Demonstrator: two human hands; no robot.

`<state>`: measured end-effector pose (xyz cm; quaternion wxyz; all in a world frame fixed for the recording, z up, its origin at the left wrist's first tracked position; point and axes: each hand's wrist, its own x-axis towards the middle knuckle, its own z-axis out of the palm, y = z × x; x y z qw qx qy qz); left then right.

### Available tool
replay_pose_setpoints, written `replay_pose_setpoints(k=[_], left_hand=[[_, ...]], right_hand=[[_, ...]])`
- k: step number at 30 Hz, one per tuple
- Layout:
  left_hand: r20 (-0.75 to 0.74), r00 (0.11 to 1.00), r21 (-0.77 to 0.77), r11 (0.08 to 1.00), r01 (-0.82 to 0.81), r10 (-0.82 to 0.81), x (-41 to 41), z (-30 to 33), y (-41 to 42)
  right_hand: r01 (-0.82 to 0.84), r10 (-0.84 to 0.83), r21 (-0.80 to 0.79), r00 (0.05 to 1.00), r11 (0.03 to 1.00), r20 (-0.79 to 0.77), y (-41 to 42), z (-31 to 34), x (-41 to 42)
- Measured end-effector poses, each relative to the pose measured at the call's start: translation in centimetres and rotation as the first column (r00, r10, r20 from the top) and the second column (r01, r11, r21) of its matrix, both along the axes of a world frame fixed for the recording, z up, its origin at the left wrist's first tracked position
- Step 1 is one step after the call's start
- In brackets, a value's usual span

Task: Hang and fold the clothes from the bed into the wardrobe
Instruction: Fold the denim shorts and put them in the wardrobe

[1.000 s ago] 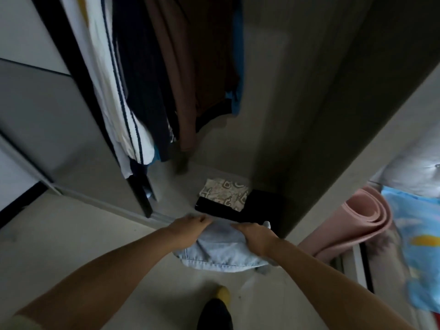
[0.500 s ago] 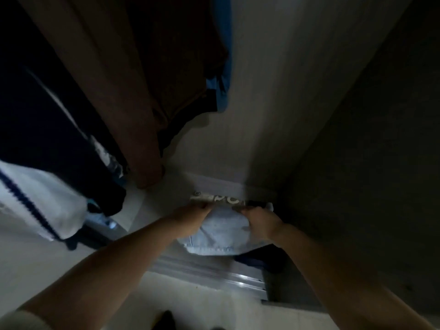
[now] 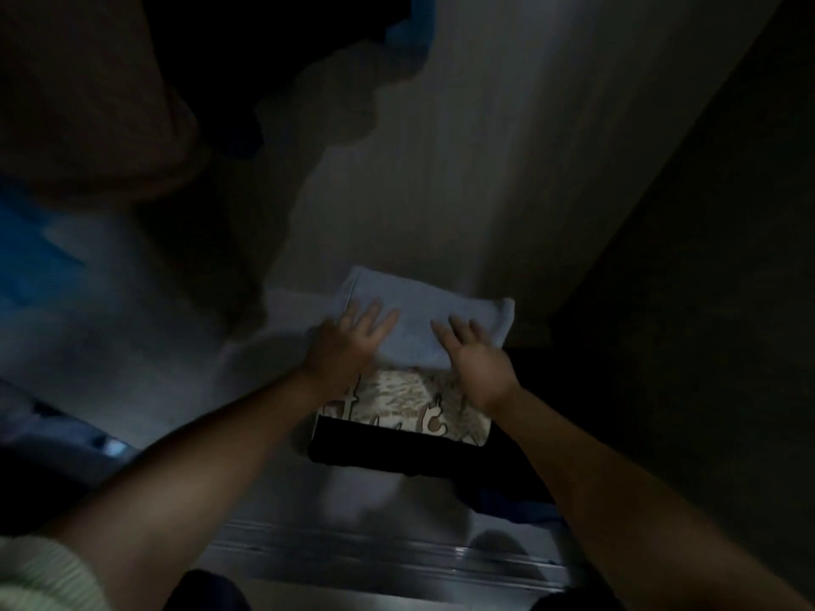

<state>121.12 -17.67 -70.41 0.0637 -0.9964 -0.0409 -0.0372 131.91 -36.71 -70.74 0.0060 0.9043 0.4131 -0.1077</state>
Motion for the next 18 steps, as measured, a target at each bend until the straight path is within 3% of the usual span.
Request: replay_pose_setpoints(k=[4, 8, 14, 18], left_hand=[[-0.063, 0.997, 0.039, 0.999, 0.039, -0.036, -4.1, -10.3, -2.3], [-0.100, 0.994, -0.046, 0.998, 0.047, -0.052, -5.9, -15.1, -1.5], [-0.216, 0.964, -0.201, 0.973, 0.115, -0.158, -6.0, -15.0, 0.9], [-0.012, 0.998, -0.145, 0.988, 0.056, -0.059, -2.9, -11.0, -0.5]], right_hand=[[0.012, -0.020, -0.095, 0.996, 0.995, -0.089, -2.0, -10.2, -4.7], [-0.047, 0.038, -0.075, 0.992, 0.996, -0.117, -3.1, -13.3, -5.4], [-0.111, 0.103, -0.143, 0.993, 0.983, -0.064, -3.3, -11.3, -4.8], [0.018, -0.015, -0.035, 0.995, 0.999, 0.097, -1.1, -8.0, -2.9]])
